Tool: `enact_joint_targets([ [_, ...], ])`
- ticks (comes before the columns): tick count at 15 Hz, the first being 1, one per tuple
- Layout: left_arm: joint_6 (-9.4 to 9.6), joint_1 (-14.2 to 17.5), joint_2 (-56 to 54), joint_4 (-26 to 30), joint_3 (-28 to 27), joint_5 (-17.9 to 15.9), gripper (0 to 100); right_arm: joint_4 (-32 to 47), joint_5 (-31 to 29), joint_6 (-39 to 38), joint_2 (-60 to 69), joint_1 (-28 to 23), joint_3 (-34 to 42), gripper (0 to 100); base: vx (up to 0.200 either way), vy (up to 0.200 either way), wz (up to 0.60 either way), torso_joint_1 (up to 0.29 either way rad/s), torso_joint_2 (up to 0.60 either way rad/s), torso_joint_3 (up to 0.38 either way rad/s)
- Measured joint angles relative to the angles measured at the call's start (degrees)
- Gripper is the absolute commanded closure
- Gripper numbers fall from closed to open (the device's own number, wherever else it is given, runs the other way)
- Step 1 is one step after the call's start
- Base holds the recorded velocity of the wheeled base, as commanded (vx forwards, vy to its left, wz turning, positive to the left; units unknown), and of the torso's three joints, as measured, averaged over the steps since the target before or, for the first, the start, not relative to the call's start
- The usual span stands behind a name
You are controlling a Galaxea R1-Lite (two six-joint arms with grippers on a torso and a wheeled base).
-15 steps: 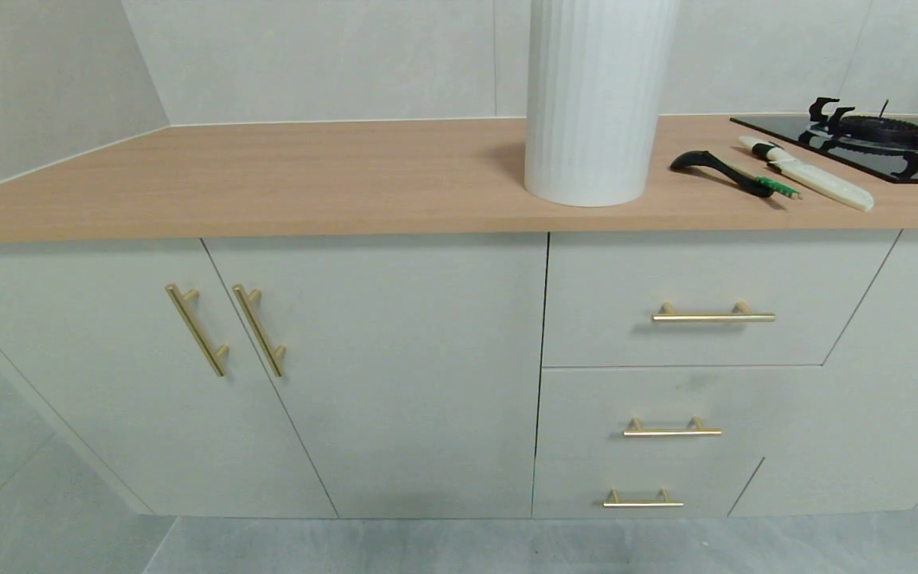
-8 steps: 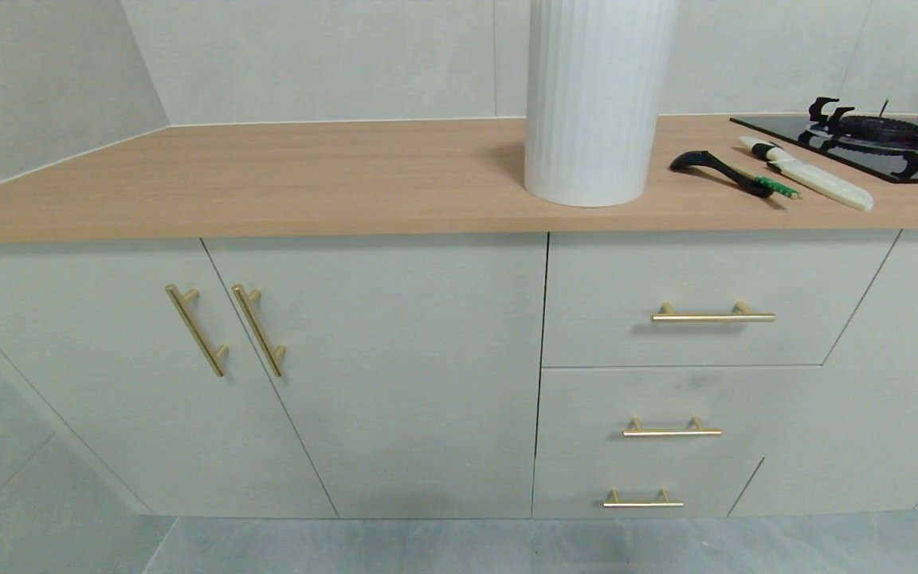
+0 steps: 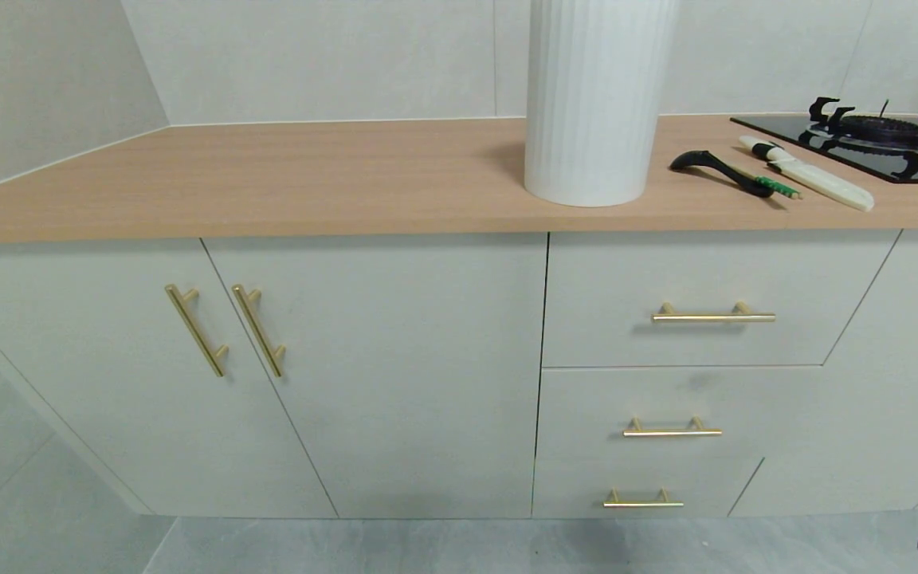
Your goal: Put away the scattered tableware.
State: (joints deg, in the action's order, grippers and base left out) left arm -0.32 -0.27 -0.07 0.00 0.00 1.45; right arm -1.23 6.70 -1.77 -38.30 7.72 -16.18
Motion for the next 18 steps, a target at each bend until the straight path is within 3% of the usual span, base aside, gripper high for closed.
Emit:
enact_joint_targets([
  [5, -0.01, 0.0, 0.0, 0.0, 0.0, 0.02, 0, -5.61, 0.05, 0.22, -20.21, 1.82, -4.16, 0, 0.0, 0.0, 0.0, 0.0, 0.0, 0.0],
  [12, 0.0, 0.0, 0.0, 0.0, -0.02, 0.0, 0, -24.73, -0.68, 0.38, -50.26, 3.33, -11.47, 0, 0.0, 0.0, 0.0, 0.0, 0.0, 0.0],
  [16, 0.0, 0.0, 0.0, 0.0, 0.0, 0.02, 0, -29.04, -5.92, 1.34, -60.6, 7.17, -13.12, 0, 0.0, 0.0, 0.0, 0.0, 0.0, 0.0],
  [18, 0.0, 0.0, 0.0, 0.0, 0.0, 0.02, 0, -36.07, -9.33, 1.3, -66.09, 8.01, -12.7, 0, 0.0, 0.0, 0.0, 0.0, 0.0, 0.0],
])
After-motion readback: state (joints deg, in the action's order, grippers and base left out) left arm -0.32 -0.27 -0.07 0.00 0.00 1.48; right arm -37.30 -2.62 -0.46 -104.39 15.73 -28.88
